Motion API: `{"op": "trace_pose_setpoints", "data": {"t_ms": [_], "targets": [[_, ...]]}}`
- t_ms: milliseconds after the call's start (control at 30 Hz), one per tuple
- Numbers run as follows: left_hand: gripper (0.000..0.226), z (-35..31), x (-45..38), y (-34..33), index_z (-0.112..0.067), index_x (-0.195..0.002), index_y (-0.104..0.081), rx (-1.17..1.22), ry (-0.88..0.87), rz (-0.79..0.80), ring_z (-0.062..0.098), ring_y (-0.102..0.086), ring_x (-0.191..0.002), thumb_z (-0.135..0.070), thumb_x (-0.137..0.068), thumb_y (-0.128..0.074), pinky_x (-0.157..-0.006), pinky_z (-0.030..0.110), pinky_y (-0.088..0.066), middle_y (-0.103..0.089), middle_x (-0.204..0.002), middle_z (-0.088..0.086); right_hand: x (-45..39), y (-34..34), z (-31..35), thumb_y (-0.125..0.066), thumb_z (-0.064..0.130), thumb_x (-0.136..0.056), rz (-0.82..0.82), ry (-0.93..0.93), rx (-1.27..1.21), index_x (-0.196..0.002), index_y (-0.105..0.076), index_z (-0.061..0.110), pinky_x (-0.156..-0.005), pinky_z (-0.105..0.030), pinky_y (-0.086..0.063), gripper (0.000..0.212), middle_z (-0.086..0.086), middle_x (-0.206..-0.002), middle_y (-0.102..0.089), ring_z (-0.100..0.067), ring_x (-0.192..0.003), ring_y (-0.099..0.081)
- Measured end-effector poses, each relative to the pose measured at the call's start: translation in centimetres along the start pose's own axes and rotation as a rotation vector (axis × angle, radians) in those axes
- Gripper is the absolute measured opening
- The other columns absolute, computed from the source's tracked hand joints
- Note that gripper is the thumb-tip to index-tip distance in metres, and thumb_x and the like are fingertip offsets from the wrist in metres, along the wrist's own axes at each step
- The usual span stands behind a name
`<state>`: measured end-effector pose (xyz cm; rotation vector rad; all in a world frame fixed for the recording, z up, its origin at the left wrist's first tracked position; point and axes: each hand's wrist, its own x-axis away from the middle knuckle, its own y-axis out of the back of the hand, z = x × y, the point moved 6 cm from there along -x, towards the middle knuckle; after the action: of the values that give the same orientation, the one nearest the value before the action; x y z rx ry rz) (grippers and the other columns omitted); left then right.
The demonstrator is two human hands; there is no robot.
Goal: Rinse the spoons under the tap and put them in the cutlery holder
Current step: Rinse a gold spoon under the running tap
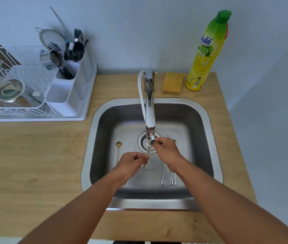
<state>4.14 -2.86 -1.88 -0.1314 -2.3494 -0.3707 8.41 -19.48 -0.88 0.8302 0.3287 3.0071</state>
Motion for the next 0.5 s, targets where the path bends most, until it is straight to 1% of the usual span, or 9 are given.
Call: {"op": "trace_pose_setpoints", "data": {"t_ms": [67, 133, 200, 267, 333, 400, 433, 500], "targets": [[0.017, -0.3, -0.2, 0.1, -0.022, -0.090, -0.080, 0.020, -0.008, -0.014, 0.004, -0.066, -0.076, -0.039, -0.092, -0.076, -0.065, 0.021, -0.046, -0.078, -0.077, -0.014, 0.4, -0.6, -0.3, -0.069, 0.031, -0.099, 0.018, -0.016, -0.010, -0.074, -0.075, 0.026, -0.066, -0.016, -0.042, 0.026, 0.019, -0.074, -0.073, 0.000, -0.079, -0.065], [0.015, -0.8, -0.3, -0.1, -0.023, -0.089, -0.079, 0.024, -0.020, -0.023, 0.001, -0.065, -0.074, -0.038, -0.092, -0.076, -0.064, 0.021, -0.045, -0.077, -0.074, -0.015, 0.6, -1.0, -0.6, -0.070, 0.032, -0.098, 0.041, -0.027, 0.001, -0.073, -0.074, 0.028, -0.067, -0.015, -0.042, 0.026, 0.022, -0.072, -0.074, 0.006, -0.078, -0.066], [0.017, -1.3, -0.4, -0.6, -0.023, -0.085, -0.079, 0.018, -0.041, -0.039, -0.003, -0.064, -0.071, -0.037, -0.094, -0.073, -0.062, 0.020, -0.044, -0.076, -0.073, -0.016, 0.7, -1.4, -0.9, -0.069, 0.029, -0.099, 0.063, -0.018, 0.006, -0.072, -0.075, 0.027, -0.068, -0.016, -0.045, 0.028, 0.020, -0.072, -0.075, 0.007, -0.072, -0.068], [0.020, -1.5, -0.5, -0.9, -0.022, -0.082, -0.078, 0.039, -0.066, -0.056, -0.003, -0.064, -0.070, -0.035, -0.096, -0.071, -0.064, 0.019, -0.045, -0.075, -0.071, -0.016, 0.8, -1.6, -1.0, -0.067, 0.026, -0.100, 0.072, -0.014, 0.002, -0.071, -0.075, 0.025, -0.067, -0.015, -0.046, 0.029, 0.017, -0.069, -0.075, 0.008, -0.067, -0.068], [0.019, -1.5, -0.3, -0.9, -0.023, -0.084, -0.078, 0.056, -0.081, -0.066, -0.005, -0.065, -0.065, -0.036, -0.096, -0.071, -0.067, 0.019, -0.046, -0.075, -0.070, -0.017, 0.7, -1.3, -0.7, -0.069, 0.026, -0.099, 0.050, -0.017, 0.017, -0.070, -0.074, 0.026, -0.063, -0.012, -0.044, 0.029, 0.018, -0.068, -0.074, 0.007, -0.067, -0.068], [0.016, -1.1, -0.2, -0.9, -0.023, -0.087, -0.079, 0.059, -0.088, -0.053, -0.011, -0.063, -0.059, -0.035, -0.095, -0.073, -0.069, 0.021, -0.047, -0.075, -0.070, -0.018, 0.3, -0.8, -0.5, -0.070, 0.025, -0.098, 0.007, -0.019, 0.030, -0.071, -0.073, 0.027, -0.063, -0.014, -0.042, 0.026, 0.019, -0.066, -0.072, 0.008, -0.067, -0.065], [0.015, -0.9, -0.1, -1.0, -0.023, -0.088, -0.079, 0.039, -0.090, -0.036, -0.012, -0.063, -0.059, -0.035, -0.094, -0.074, -0.069, 0.021, -0.046, -0.075, -0.071, -0.018, 0.0, -0.4, -0.3, -0.070, 0.024, -0.097, -0.014, -0.015, 0.024, -0.073, -0.074, 0.026, -0.063, -0.015, -0.041, 0.025, 0.020, -0.065, -0.071, 0.009, -0.065, -0.064], [0.015, -0.1, 0.1, -1.1, -0.025, -0.089, -0.080, -0.016, -0.079, -0.013, -0.008, -0.066, -0.066, -0.038, -0.094, -0.074, -0.069, 0.020, -0.047, -0.076, -0.075, -0.018, -0.3, 0.2, 0.3, -0.070, 0.022, -0.097, -0.041, -0.008, 0.020, -0.077, -0.076, 0.024, -0.063, -0.018, -0.042, 0.021, 0.018, -0.065, -0.069, 0.004, -0.062, -0.061]]}}
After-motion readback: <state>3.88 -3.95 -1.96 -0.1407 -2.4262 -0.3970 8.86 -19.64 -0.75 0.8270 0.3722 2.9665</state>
